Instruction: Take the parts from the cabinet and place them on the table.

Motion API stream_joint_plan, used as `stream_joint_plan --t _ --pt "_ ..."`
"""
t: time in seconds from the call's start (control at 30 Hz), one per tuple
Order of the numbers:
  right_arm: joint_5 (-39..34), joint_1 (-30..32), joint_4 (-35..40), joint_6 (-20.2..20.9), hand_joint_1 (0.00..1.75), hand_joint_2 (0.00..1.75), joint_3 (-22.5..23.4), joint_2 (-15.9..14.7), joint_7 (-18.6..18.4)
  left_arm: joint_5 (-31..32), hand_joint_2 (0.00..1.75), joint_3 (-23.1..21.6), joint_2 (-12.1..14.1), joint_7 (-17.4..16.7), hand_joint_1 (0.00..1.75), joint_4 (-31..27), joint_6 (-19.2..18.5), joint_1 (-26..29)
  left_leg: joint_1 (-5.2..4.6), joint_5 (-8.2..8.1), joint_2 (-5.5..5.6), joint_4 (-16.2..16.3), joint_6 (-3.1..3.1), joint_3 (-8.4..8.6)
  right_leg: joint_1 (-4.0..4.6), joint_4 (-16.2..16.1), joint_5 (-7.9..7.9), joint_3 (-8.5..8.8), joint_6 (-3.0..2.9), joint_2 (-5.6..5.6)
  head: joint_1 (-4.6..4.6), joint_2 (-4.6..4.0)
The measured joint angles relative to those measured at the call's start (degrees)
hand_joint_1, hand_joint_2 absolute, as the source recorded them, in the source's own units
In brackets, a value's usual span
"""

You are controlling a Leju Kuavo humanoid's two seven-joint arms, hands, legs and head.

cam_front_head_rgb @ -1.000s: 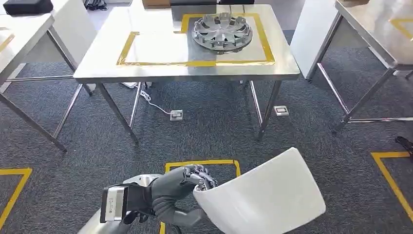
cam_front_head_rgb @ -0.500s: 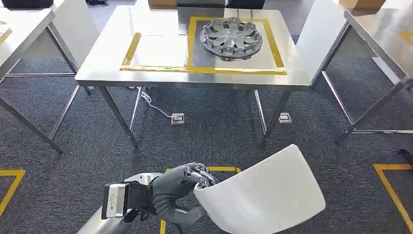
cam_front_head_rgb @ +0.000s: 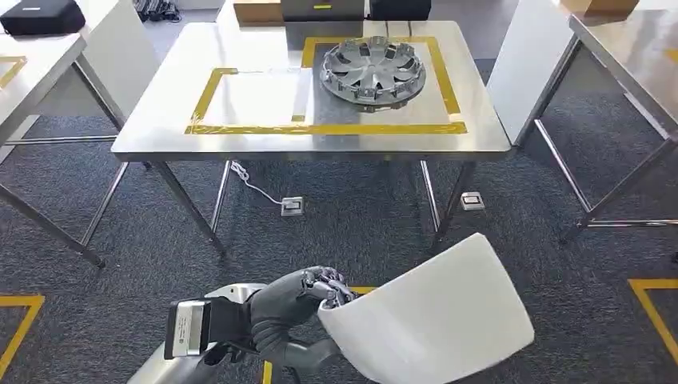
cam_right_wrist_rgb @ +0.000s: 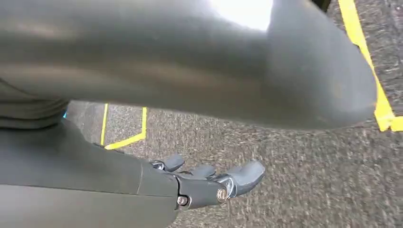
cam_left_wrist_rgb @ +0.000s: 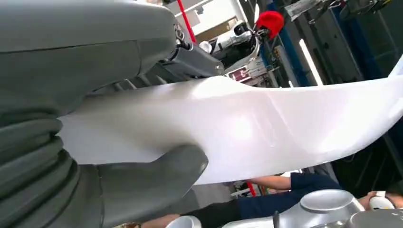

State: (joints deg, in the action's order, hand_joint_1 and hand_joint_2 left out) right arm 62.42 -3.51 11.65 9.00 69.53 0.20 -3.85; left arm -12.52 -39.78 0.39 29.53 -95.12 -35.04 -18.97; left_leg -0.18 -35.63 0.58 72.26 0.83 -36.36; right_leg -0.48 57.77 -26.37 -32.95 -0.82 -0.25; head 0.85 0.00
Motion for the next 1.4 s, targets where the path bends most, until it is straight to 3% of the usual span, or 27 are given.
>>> stream_joint_plan --t 0.03,0.07,0.1,0.13,0.2,0.23,0.33,0.4,0.47,0.53,0.57,0.6,0.7,0.73,0.77,0.87,0.9,0.97,1.03,1.07,1.1,1.13,1.2,1.23,1.27,1.33,1.4 --pt "0.0 0.1 0.0 0.0 0.0 0.0 0.0 0.0 -0.1 0.0 1.75 0.0 0.0 0.0 1.75 0.0 0.0 0.2 0.03 -1.48 -0.03 2.8 0.06 -2.31 0.0 0.0 -0.43 0.4 0.03 0.0 0.07 0.0" --pt "0.1 0.1 0.0 0.0 0.0 0.0 0.0 0.0 -0.2 0.0 1.75 0.0 0.1 0.0 1.75 0.0 0.0 0.3 0.04 -1.53 -0.06 3.2 0.1 -3.41 0.0 0.0 -0.85 0.89 0.04 0.0 0.09 0.0" --pt "0.2 0.2 0.0 0.0 0.0 0.0 0.0 0.0 -0.2 0.0 1.75 0.0 0.1 0.0 1.75 0.0 0.0 0.3 0.04 -0.21 -0.1 1.5 0.01 -3.39 0.0 0.0 -1.33 1.52 0.1 0.04 0.11 0.0" --pt "0.4 0.2 0.0 -0.1 0.0 0.0 0.0 0.0 -0.4 0.0 1.75 0.0 0.1 0.0 1.75 0.0 0.1 0.3 0.03 2.64 -0.14 -2.2 -0.23 -2.44 0.01 0.0 -1.86 2.32 0.2 0.07 0.17 0.0" --pt "0.8 0.2 0.0 -0.1 0.0 0.0 0.0 0.0 -0.7 0.1 1.75 0.2 0.1 0.0 1.75 -0.4 0.1 0.4 -0.16 10.36 -0.37 -11.9 -1.2 0.37 0.01 0.0 -3.04 3.53 0.54 0.08 0.28 0.0" --pt "1.1 0.0 0.0 -0.1 0.0 0.0 0.0 0.0 -0.9 0.2 1.75 0.3 0.1 0.0 1.75 -0.4 0.1 0.6 -0.52 10.92 -0.51 -13.2 -1.46 0.11 0.22 0.4 -3.54 4.05 0.9 0.11 0.28 0.0" --pt "1.4 -0.1 0.0 -0.1 0.0 0.0 0.0 -0.1 -1.4 0.4 1.75 0.5 -0.1 -0.2 1.75 -1.2 0.3 0.7 -0.47 10.72 -0.03 -13.7 -2.47 0.42 0.25 0.6 -3.45 4.41 2.16 -0.16 0.37 0.0" --pt "1.4 -0.3 0.0 0.0 0.0 0.0 -0.1 -0.1 -1.4 0.4 1.75 0.5 -0.4 -0.6 1.75 -1.7 0.5 0.8 0.01 10.59 0.6 -14.2 -3.11 2.41 0.05 3.2 -3.45 3.86 2.7 -0.21 0.31 0.0" --pt "1.4 -0.6 0.0 0.0 0.0 0.0 -0.1 0.0 -1.2 0.4 1.75 0.5 -0.6 -0.6 1.75 -1.9 0.5 0.8 0.09 10.07 1.0 -14.3 -3.62 3.04 -0.06 10.8 -4.95 -0.86 3.3 0.03 -0.18 0.0" --pt "1.4 -0.5 0.0 0.0 0.0 0.0 -0.1 -0.2 -0.9 0.5 1.75 0.6 -0.6 -0.7 1.75 -1.9 0.5 1.1 0.1 9.46 1.61 -14.3 -3.71 3.38 -0.18 17.3 -9.27 -6.11 3.72 0.06 -0.22 0.0" --pt "1.4 -0.3 0.0 0.0 0.0 0.0 -0.1 -0.2 -0.7 0.5 1.75 0.7 -0.6 -0.7 1.75 -1.9 0.5 1.3 0.11 9.1 1.94 -14.3 -3.69 3.73 -0.21 18.2 -10.05 -7.68 3.82 0.07 -0.39 0.0" --pt "1.4 -0.3 0.0 -0.1 0.0 0.0 -0.1 -0.2 -0.5 0.5 1.75 0.8 -0.6 -0.7 1.75 -1.9 0.5 1.5 0.13 8.73 2.15 -14.3 -3.57 4.24 -0.26 16.7 -8.92 -7.88 3.83 0.07 -0.48 0.0" --pt "1.2 -0.4 0.0 -0.3 0.0 0.0 -0.1 -0.2 -0.4 0.7 1.75 0.9 -0.6 -0.7 1.75 -2.1 0.5 1.8 0.13 7.25 2.42 -14.3 -3.02 6.04 -0.34 3.3 0.92 -3.51 3.52 0.22 -0.57 0.0" --pt "1.2 -0.3 0.0 -0.2 0.0 0.0 -0.1 -0.2 -0.4 0.8 1.75 0.9 -0.6 -0.7 1.75 -2.1 0.5 1.8 -0.11 6.67 2.46 -13.9 -2.62 6.31 -0.27 0.1 2.6 -3.08 3.25 0.42 -0.7 0.0" --pt "1.2 -0.4 0.0 -0.2 0.0 0.0 -0.1 -0.2 -0.5 0.9 1.75 0.9 -0.5 -0.7 1.75 -2.1 0.5 1.9 -0.15 6.36 2.62 -14.2 -2.24 6.22 0.12 0.3 0.58 -3.19 2.54 0.31 -0.74 0.0" --pt "1.2 -0.3 0.0 -0.2 0.0 0.0 -0.1 -0.2 -0.6 0.9 1.75 1.0 -0.5 -0.6 1.75 -2.5 0.5 2.0 -0.27 6.11 2.56 -13.6 -1.24 7.02 -0.1 0.0 1.38 -2.25 1.34 0.36 -0.61 0.0" --pt "1.2 -0.3 0.0 -0.2 0.0 0.0 -0.1 -0.2 -0.6 0.9 1.75 1.1 -0.5 -0.6 1.75 -2.6 0.5 2.0 -0.15 5.7 1.87 -12.9 -1.02 7.03 -0.22 -0.2 1.2 -1.4 0.85 0.29 -0.63 0.0" --pt "1.2 -0.4 0.0 -0.2 0.0 0.0 -0.1 -0.2 -0.7 0.9 1.75 1.1 -0.5 -0.6 1.75 -2.9 0.5 1.7 -0.11 3.57 0.34 -6.3 -0.43 3.53 -0.2 -0.1 0.59 -0.46 0.36 0.19 -0.07 0.0" --pt "1.2 -0.3 0.1 -0.3 0.0 0.0 -0.1 -0.2 -0.8 0.9 1.75 1.3 -0.4 -0.7 1.75 -2.9 0.5 1.9 0.05 -0.03 0.11 1.8 0.01 -1.87 -0.19 -0.1 -0.13 0.12 0.3 -0.05 0.04 0.0" --pt "1.2 -0.3 0.0 -0.3 0.0 0.0 -0.1 -0.2 -0.9 0.9 1.75 1.3 -0.4 -0.7 1.75 -2.8 0.5 1.9 0.12 -0.79 0.08 3.4 0.06 -3.54 -0.19 -0.1 -0.54 0.48 0.33 -0.13 0.11 0.0" --pt "1.2 -0.3 0.0 -0.3 0.0 0.0 -0.1 -0.2 -0.9 0.9 1.75 1.3 -0.4 -0.7 1.75 -2.8 0.5 1.9 0.19 -0.05 0.03 2.8 0.05 -4.02 -0.19 -0.1 -0.96 1.0 0.4 -0.14 0.18 0.0" --pt "1.2 -0.3 0.0 -0.3 0.0 0.0 -0.1 -0.2 -0.9 0.9 1.75 1.3 -0.4 -0.7 1.75 -2.9 0.5 1.9 0.21 2.23 -0.04 -0.1 -0.05 -3.33 -0.19 -0.1 -1.43 1.63 0.49 -0.14 0.2 0.0" --pt "1.2 -0.3 0.0 -0.2 0.0 0.0 -0.1 -0.2 -0.9 0.9 1.75 1.3 -0.4 -1.2 1.75 -3.0 0.5 1.8 0.17 9.19 -0.43 -10.0 -0.52 0.15 -0.19 -0.1 -2.45 3.11 0.82 -0.18 0.35 0.0" --pt "1.2 -0.4 0.0 -0.1 0.0 0.0 -0.1 -0.2 -0.9 0.9 1.75 1.3 -0.4 -1.2 1.75 -3.0 0.5 1.7 0.04 11.68 -1.07 -13.5 -0.99 0.77 -0.13 -0.1 -2.89 3.26 1.08 -0.24 0.42 0.0" --pt "1.2 -0.5 0.0 -0.1 0.0 0.0 -0.1 -0.2 -0.7 0.9 1.75 1.3 -0.5 -1.4 1.75 -3.0 0.7 1.7 -0.29 9.41 -1.09 -13.5 -1.32 0.63 0.03 0.1 -3.15 3.38 1.43 -0.1 0.41 0.0" --pt "1.2 -0.4 0.0 0.0 0.0 0.0 -0.1 -0.2 -0.5 0.9 1.75 1.3 -0.5 -1.7 1.75 -3.2 0.9 1.7 -0.23 10.13 -0.72 -13.8 -2.29 0.67 0.07 0.5 -3.23 3.73 2.41 -0.43 0.39 0.0" --pt "1.2 -0.5 0.1 0.2 0.0 0.0 -0.1 -0.2 -0.3 0.9 1.75 1.3 -0.6 -1.7 1.75 -3.3 1.2 1.7 0.08 9.95 -0.34 -14.1 -2.94 2.41 -0.05 1.3 -3.55 3.98 3.03 -0.45 0.35 0.0"
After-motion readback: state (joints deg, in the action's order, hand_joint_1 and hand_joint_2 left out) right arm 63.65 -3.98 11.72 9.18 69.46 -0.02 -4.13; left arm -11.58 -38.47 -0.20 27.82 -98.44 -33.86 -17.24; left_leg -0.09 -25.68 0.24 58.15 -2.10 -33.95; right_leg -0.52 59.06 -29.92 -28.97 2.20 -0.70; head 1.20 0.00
